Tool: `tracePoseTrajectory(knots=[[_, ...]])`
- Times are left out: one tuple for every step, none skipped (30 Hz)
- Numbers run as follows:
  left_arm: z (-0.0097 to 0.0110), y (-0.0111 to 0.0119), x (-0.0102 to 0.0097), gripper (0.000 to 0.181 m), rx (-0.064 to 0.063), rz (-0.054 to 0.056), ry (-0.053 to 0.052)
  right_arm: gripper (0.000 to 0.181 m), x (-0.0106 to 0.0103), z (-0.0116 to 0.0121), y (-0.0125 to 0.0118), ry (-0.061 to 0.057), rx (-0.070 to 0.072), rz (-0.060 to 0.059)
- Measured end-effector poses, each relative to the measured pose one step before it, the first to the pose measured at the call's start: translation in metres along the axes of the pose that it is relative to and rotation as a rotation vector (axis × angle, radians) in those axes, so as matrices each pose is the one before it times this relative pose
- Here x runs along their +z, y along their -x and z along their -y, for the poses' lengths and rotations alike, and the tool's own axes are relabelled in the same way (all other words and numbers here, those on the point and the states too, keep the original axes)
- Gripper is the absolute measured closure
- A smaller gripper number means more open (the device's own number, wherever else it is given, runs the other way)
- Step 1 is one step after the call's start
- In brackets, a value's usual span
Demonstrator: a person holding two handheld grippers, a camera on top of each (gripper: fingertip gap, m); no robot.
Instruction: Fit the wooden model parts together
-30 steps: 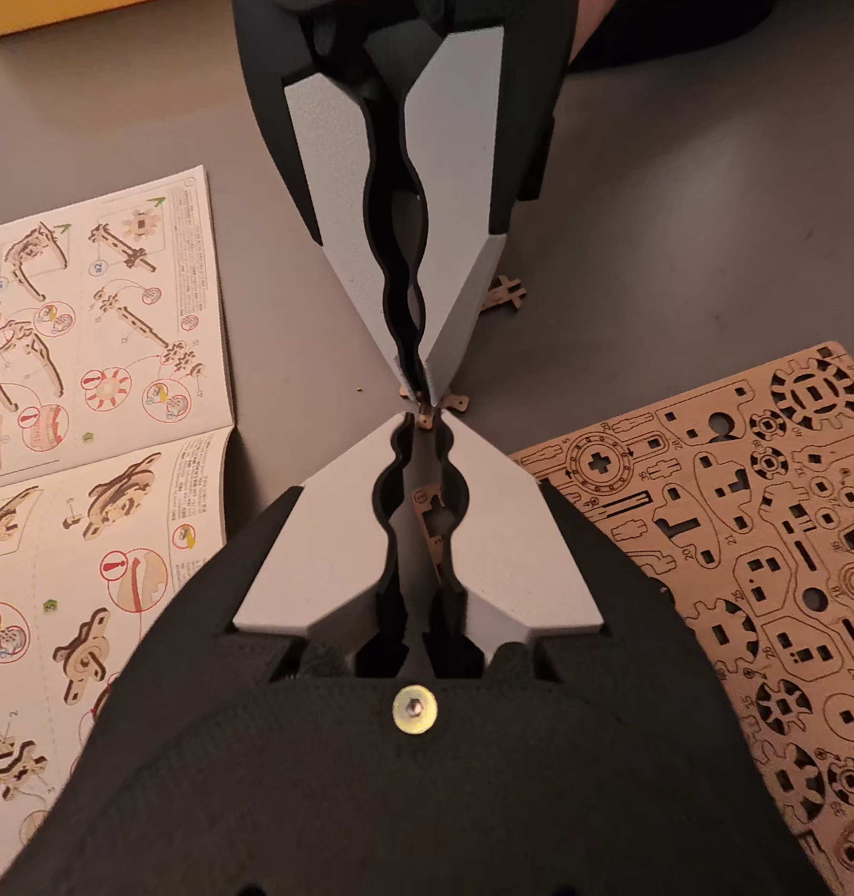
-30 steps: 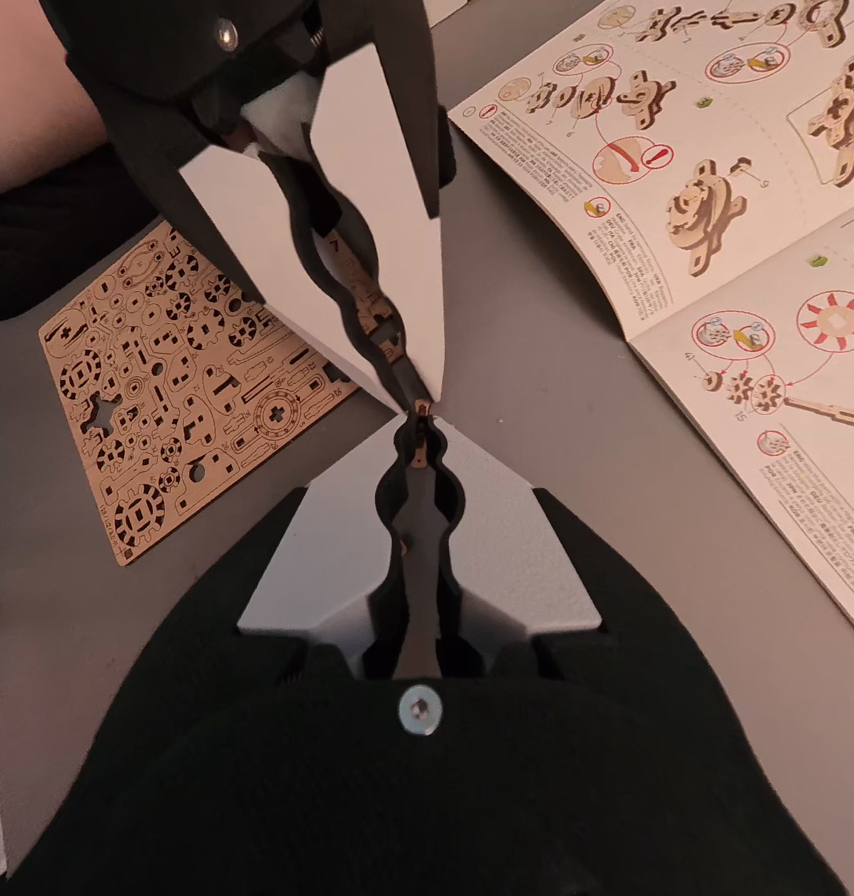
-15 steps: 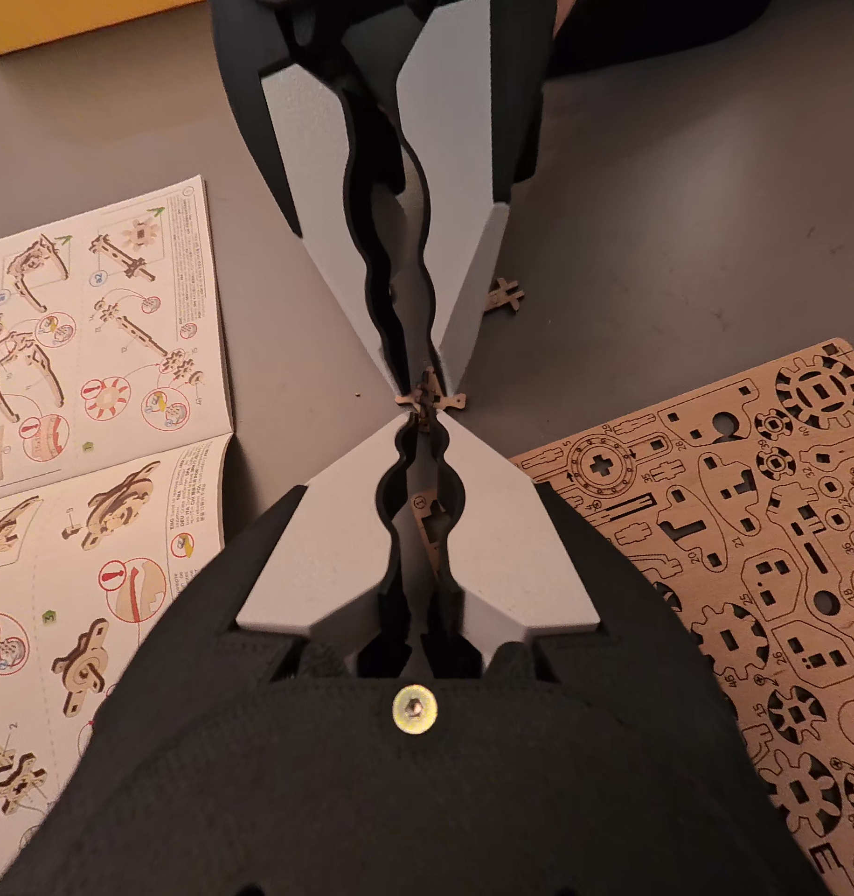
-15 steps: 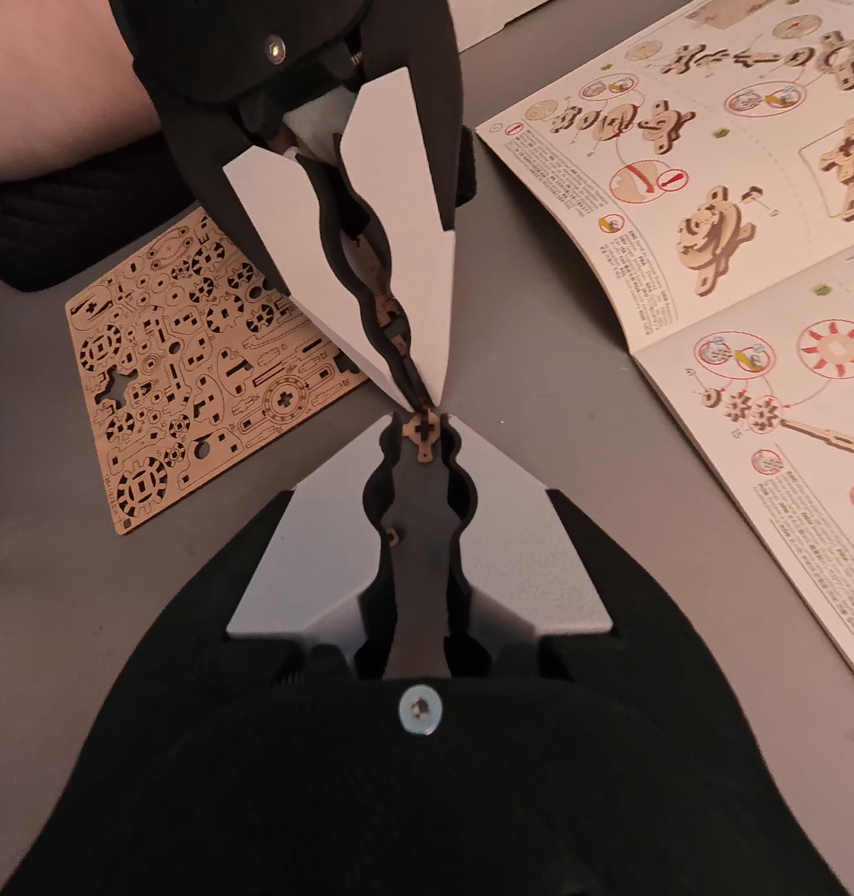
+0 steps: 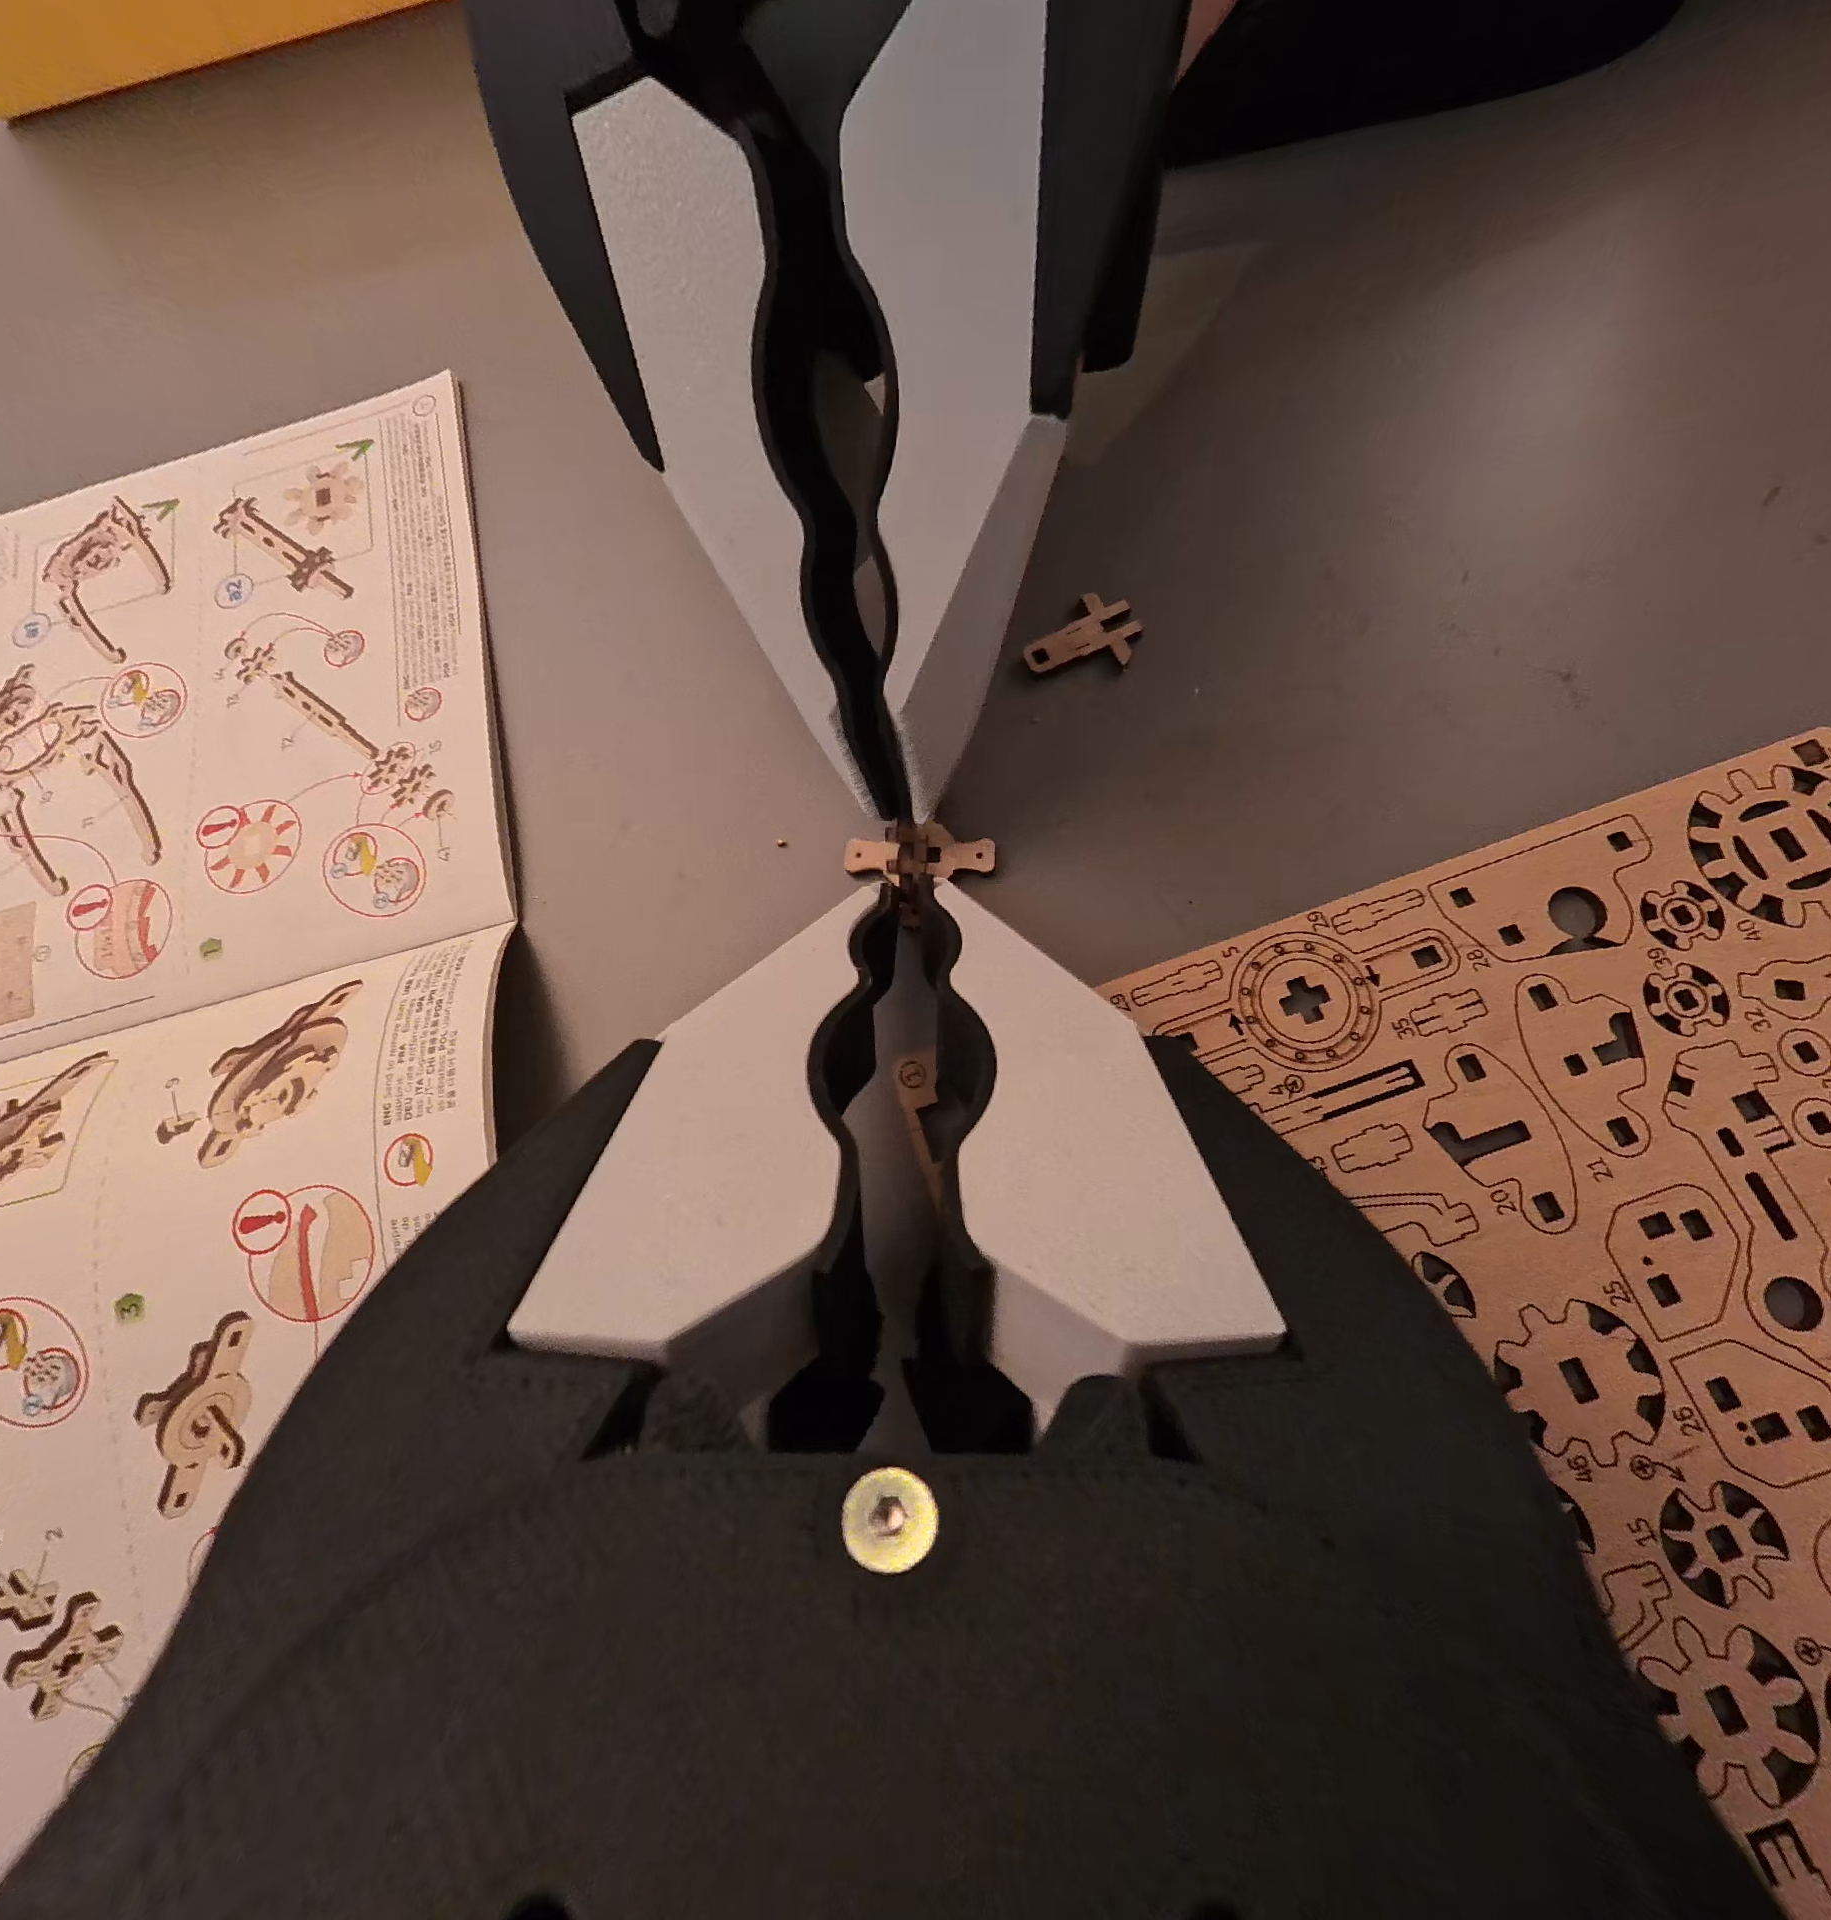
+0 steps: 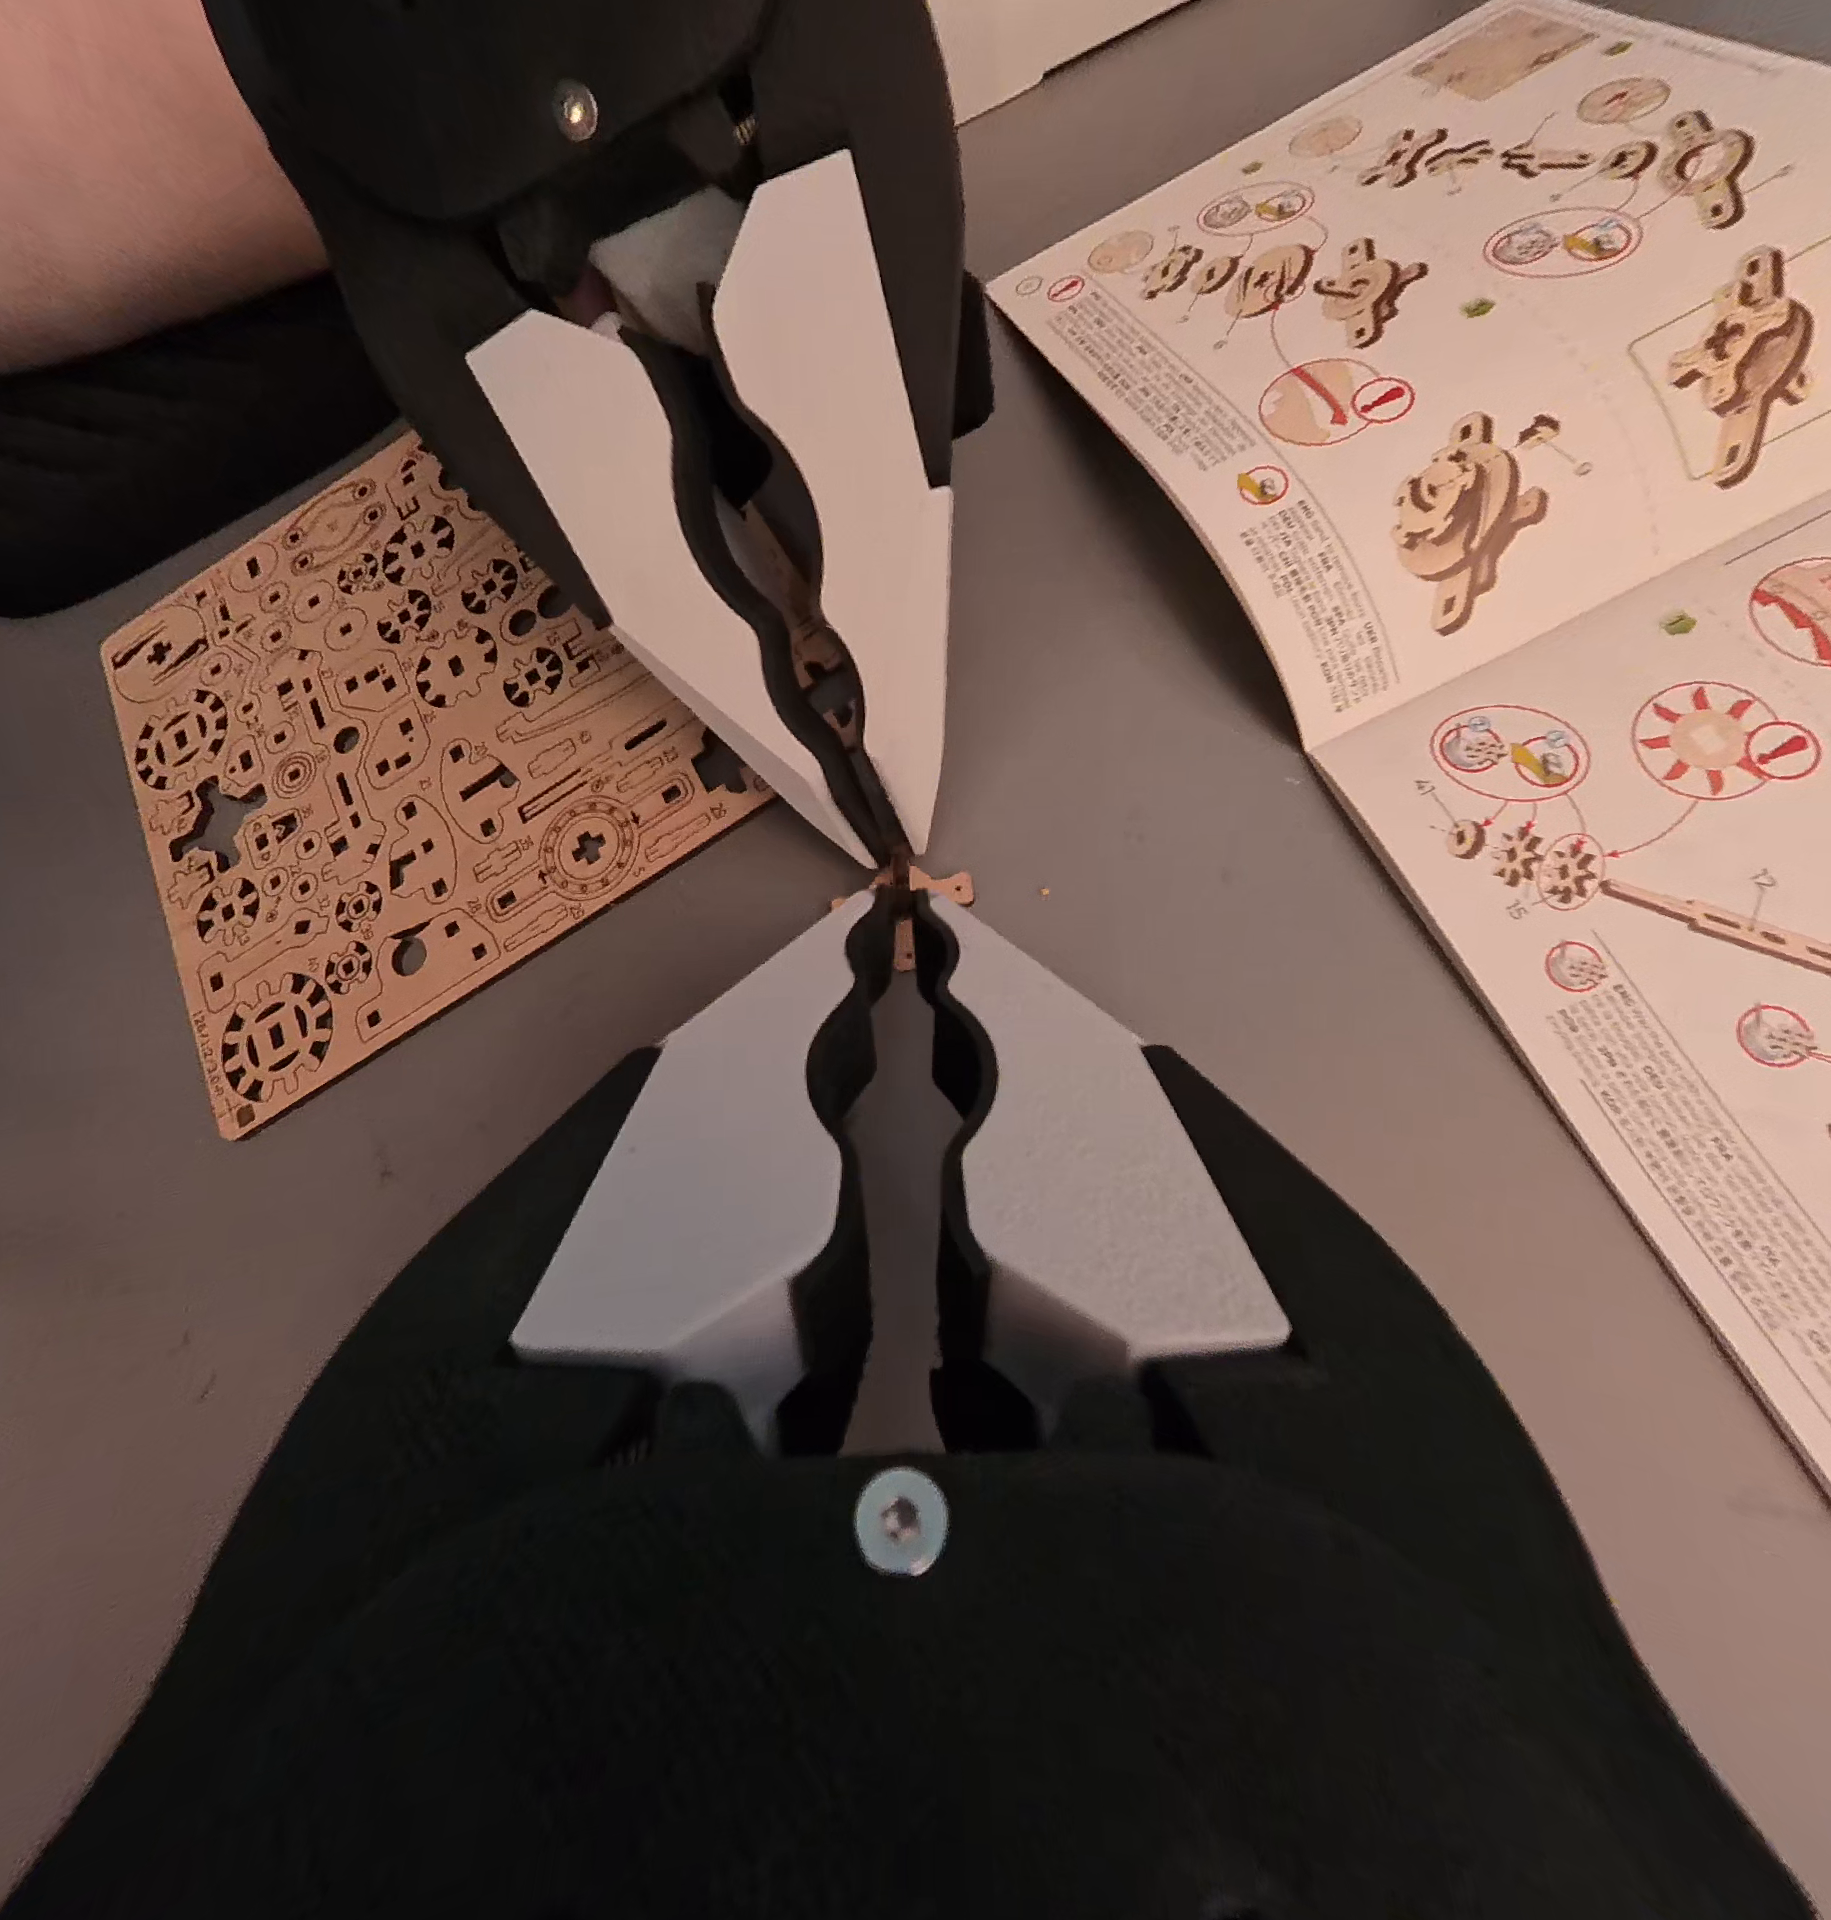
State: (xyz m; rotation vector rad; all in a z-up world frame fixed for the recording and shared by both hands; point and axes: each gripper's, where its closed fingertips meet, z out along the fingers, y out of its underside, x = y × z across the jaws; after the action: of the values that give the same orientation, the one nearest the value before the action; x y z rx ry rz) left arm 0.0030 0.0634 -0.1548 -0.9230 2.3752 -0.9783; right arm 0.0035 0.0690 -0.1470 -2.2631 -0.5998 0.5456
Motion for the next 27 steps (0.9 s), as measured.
tracePoseTrajectory(knots=[[0.00006,0.00063,-0.00022,0.180,-0.0003,0.0035,-0.0001,0.180,0.00011,-0.00031,-0.00048,0.0039,0.0010,-0.0033],[0.00028,0.00056,-0.00029,0.180,-0.0011,0.0028,-0.0022,0.180,0.00003,-0.00039,-0.00046,0.0022,0.0005,-0.0028],[0.00053,0.00022,-0.00039,0.180,-0.0025,0.0004,-0.0034,0.180,0.00003,-0.00010,0.00018,-0.0003,0.0005,0.0008],[0.00039,0.00027,-0.00031,0.180,-0.0025,0.0003,-0.0026,0.180,-0.00018,0.00026,0.00013,-0.0031,-0.0018,-0.0004],[0.00030,0.00030,-0.00022,0.180,-0.0014,0.0011,-0.0017,0.181,-0.00018,0.00011,-0.00009,-0.0017,-0.0037,-0.0022],[0.00019,0.00022,-0.00013,0.180,-0.0006,0.0012,-0.0007,0.181,-0.00009,0.00012,-0.00024,-0.0019,-0.0034,-0.0023],[-0.00010,-0.00005,0.00007,0.180,0.0001,0.0002,0.0006,0.180,0.00021,-0.00040,-0.00004,0.0015,0.0005,0.0014],[-0.00029,-0.00003,0.00026,0.180,-0.0001,-0.0004,0.0014,0.180,0.00056,-0.00066,0.00003,0.0026,0.0017,0.0030],[-0.00034,-0.00005,0.00022,0.180,-0.0010,-0.0006,0.0014,0.180,0.00011,0.00042,0.00020,-0.0051,0.0035,0.0049],[-0.00017,0.00000,0.00014,0.180,-0.0024,-0.0012,-0.0003,0.180,0.00001,-0.00001,-0.00002,-0.0027,0.0057,0.0051],[0.00025,0.00004,-0.00015,0.180,-0.0033,-0.0013,-0.0023,0.180,-0.00010,-0.00013,-0.00005,-0.0027,0.0048,0.0045],[0.00052,0.00012,-0.00022,0.180,-0.0034,-0.0008,-0.0031,0.180,-0.00020,-0.00014,-0.00015,-0.0009,0.0007,0.0012],[0.00042,0.00045,-0.00027,0.180,-0.0026,0.0012,-0.0024,0.181,0.00004,0.00000,-0.00015,-0.0007,-0.0062,-0.0036],[0.00037,0.00058,-0.00033,0.180,-0.0009,0.0032,-0.0019,0.181,-0.00006,0.00046,-0.00055,0.0005,-0.0139,-0.0110],[0.00023,0.00033,-0.00042,0.180,0.0004,0.0018,-0.0008,0.181,-0.00006,0.00062,0.00009,0.0020,-0.0169,-0.0098],[-0.00014,-0.00022,-0.00025,0.180,0.0005,-0.0009,0.0009,0.181,0.00016,0.00019,0.00056,0.0041,-0.0109,-0.0043],[-0.00020,-0.00005,-0.00003,0.180,0.0005,0.0000,0.0006,0.180,0.00067,-0.00044,0.00035,0.0048,-0.0016,-0.0003],[-0.00004,0.00019,-0.00024,0.180,0.0004,0.0010,-0.0005,0.180,0.00042,-0.00021,0.00004,0.0002,0.0042,0.0016],[0.00005,0.00004,-0.00028,0.180,-0.0006,-0.0007,-0.0007,0.180,0.00021,-0.00012,0.00024,-0.0021,0.0057,0.0053],[0.00013,-0.00011,-0.00004,0.180,-0.0017,-0.0015,-0.0008,0.180,0.00003,-0.00026,0.00013,-0.0005,0.0050,0.0048],[-0.00005,0.00002,0.00024,0.180,-0.0018,-0.0003,-0.0005,0.180,-0.00011,-0.00003,-0.00039,-0.0019,0.0030,0.0010],[-0.00008,0.00026,0.00026,0.180,-0.0015,0.0008,0.0001,0.181,-0.00020,0.00009,-0.00056,-0.0018,0.0014,-0.0013],[-0.00007,0.00029,0.00014,0.180,-0.0015,0.0004,0.0001,0.181,-0.00004,0.00000,0.00000,-0.0002,0.0006,0.0003],[-0.00006,0.00024,-0.00001,0.180,-0.0014,0.0014,0.0004,0.181,-0.00009,0.00020,-0.00043,-0.0006,-0.0004,-0.0041],[-0.00023,0.00036,0.00013,0.180,0.0001,0.0022,0.0009,0.181,0.00001,0.00021,-0.00068,-0.0005,-0.0043,-0.0061],[-0.00007,0.00008,0.00009,0.180,0.0004,0.0009,0.0003,0.181,0.00002,0.00017,0.00015,0.0009,-0.0007,-0.0001],[-0.00012,-0.00018,0.00008,0.180,-0.0010,-0.0012,0.0006,0.181,-0.00022,0.00028,0.00037,-0.0004,0.0025,0.0026]])
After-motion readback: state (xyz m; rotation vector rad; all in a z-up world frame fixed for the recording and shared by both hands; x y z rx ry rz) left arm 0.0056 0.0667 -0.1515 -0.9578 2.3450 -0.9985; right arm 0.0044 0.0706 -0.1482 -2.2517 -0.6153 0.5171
